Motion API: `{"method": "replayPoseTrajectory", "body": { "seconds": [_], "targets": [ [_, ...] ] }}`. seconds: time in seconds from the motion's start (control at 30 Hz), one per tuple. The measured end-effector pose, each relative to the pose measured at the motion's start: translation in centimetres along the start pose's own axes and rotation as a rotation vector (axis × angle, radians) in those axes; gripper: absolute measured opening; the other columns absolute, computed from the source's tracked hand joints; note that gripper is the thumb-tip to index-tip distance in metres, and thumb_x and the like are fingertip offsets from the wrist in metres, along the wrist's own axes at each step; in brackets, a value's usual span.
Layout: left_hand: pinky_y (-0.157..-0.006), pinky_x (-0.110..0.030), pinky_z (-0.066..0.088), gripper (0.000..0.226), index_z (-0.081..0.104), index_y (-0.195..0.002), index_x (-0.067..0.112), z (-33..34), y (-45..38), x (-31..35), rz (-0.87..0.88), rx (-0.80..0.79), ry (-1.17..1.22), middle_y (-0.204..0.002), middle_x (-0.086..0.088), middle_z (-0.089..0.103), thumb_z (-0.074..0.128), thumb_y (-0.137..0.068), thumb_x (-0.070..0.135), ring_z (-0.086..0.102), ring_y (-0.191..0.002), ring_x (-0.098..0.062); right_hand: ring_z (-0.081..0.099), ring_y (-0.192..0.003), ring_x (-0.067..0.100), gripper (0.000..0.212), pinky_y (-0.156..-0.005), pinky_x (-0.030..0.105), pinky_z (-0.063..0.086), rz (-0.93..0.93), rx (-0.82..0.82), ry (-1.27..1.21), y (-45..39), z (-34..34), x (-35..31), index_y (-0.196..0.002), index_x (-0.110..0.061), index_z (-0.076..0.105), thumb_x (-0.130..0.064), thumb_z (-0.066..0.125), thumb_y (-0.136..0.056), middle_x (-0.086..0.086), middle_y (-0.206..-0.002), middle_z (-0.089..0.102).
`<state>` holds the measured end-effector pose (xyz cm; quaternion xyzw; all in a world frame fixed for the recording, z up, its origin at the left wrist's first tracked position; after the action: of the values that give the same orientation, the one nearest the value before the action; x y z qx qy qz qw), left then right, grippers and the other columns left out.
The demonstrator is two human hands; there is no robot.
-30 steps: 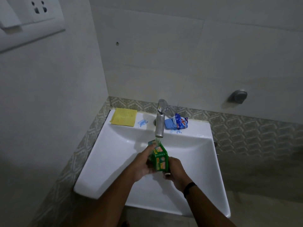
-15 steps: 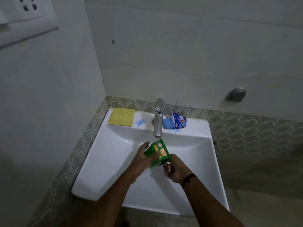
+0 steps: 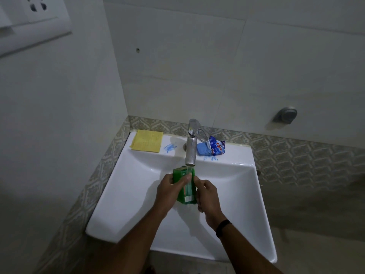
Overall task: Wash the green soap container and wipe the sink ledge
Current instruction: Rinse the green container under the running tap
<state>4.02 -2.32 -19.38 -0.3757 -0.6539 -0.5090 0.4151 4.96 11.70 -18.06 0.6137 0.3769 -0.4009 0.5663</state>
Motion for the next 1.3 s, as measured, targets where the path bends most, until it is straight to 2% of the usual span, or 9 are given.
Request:
{"method": "replayPoseTrajectory", "body": {
  "seconds": [0.13,0.23,0.33,0.57,0.8,0.97,1.1,1.2,1.3],
  "targets": [
    [-0.078,-0.037,0.06,0.061,0.065,-0.109,0.02,0.3,0.1,-0.8,-0.046,-0.018,0.011,-0.1,0.001,0.073,0.071,-0.068,0.064,0.071,-0.087,-0.014,0.07,-0.072,0.019,0.019,-0.057,0.027,0.056,-0.147,0.064,0.052,0.4,-0.4,0.0,-0.091,-0.007,0.06,-0.026,0.061,-0.091,0.012,-0.088,0.071],
    [-0.074,-0.023,0.053,0.06,0.059,-0.117,0.02,0.5,0.9,0.1,0.08,0.048,-0.076,-0.109,0.004,0.067,0.074,-0.072,0.055,0.064,-0.093,-0.009,0.064,-0.061,0.014,0.019,-0.051,0.023,0.05,-0.149,0.069,0.052,0.5,-0.7,0.6,-0.093,-0.006,0.059,-0.025,0.058,-0.093,0.01,-0.082,0.068],
    [-0.086,-0.031,0.052,0.087,0.049,-0.127,0.023,0.8,1.5,1.1,0.306,0.051,-0.179,-0.119,0.009,0.054,0.076,-0.055,0.062,0.053,-0.108,-0.01,0.048,-0.049,0.011,0.018,-0.041,0.021,0.039,-0.138,0.032,0.111,0.8,-1.0,1.8,-0.096,-0.01,0.055,-0.027,0.05,-0.097,0.008,-0.076,0.062],
    [-0.087,-0.027,0.052,0.078,0.047,-0.128,0.022,0.7,1.9,1.3,0.531,0.028,-0.232,-0.121,0.012,0.045,0.085,-0.063,0.041,0.05,-0.113,-0.008,0.056,-0.062,0.014,0.013,-0.048,0.022,0.046,-0.239,-0.028,0.268,0.9,-1.3,2.0,-0.103,-0.019,0.053,-0.027,0.043,-0.1,0.005,-0.088,0.064],
    [-0.069,-0.044,0.061,0.062,0.055,-0.121,0.022,0.5,0.9,-0.6,-0.153,-0.004,0.258,-0.116,-0.008,0.065,0.075,-0.073,0.054,0.067,-0.097,-0.025,0.062,-0.071,0.016,0.012,-0.064,0.039,0.055,-0.441,0.115,0.268,0.6,-1.2,-0.1,-0.081,-0.02,0.064,-0.028,0.062,-0.089,-0.002,-0.077,0.066],
    [-0.081,-0.052,0.057,0.067,0.054,-0.129,0.009,1.5,0.5,-2.2,-0.524,-0.171,0.806,-0.119,-0.024,0.062,0.063,-0.082,0.057,0.064,-0.104,-0.039,0.058,-0.077,0.007,0.01,-0.065,0.021,0.049,-0.544,0.219,0.247,1.2,-1.2,-2.1,-0.09,-0.018,0.07,-0.026,0.066,-0.087,-0.006,-0.089,0.065],
    [-0.059,-0.046,0.061,0.064,0.048,-0.133,0.002,1.9,1.3,-2.3,-0.73,-0.218,1.062,-0.126,-0.029,0.056,0.056,-0.091,0.049,0.061,-0.107,-0.041,0.058,-0.084,0.006,0.007,-0.068,0.016,0.048,-0.543,0.171,0.225,1.0,-0.9,-2.0,-0.091,-0.019,0.071,-0.016,0.065,-0.089,-0.002,-0.091,0.067],
    [-0.059,-0.047,0.061,0.055,0.05,-0.133,0.003,2.1,2.0,-2.6,-0.8,-0.263,1.057,-0.121,-0.027,0.06,0.052,-0.095,0.042,0.064,-0.099,-0.04,0.059,-0.084,0.008,0.01,-0.068,0.029,0.054,-0.482,0.166,0.165,0.7,-0.9,-1.9,-0.093,-0.018,0.072,-0.017,0.064,-0.089,-0.004,-0.092,0.066],
    [-0.061,-0.044,0.061,0.049,0.054,-0.131,0.003,2.5,2.9,-2.8,-0.823,-0.33,1.042,-0.108,-0.025,0.066,0.049,-0.097,0.037,0.066,-0.092,-0.035,0.059,-0.082,0.005,0.009,-0.067,0.019,0.051,-0.502,0.129,0.166,0.7,-0.3,-2.5,-0.092,-0.02,0.072,-0.016,0.066,-0.088,-0.001,-0.091,0.066]
  ]
}}
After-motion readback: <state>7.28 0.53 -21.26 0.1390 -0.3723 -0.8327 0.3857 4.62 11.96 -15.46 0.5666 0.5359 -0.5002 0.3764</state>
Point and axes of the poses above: each hand's wrist, its own y-axis away from the middle knuckle, its own z-axis out of the palm, x = y × z, the point moved 5 cm from there along -y, towards the middle knuckle
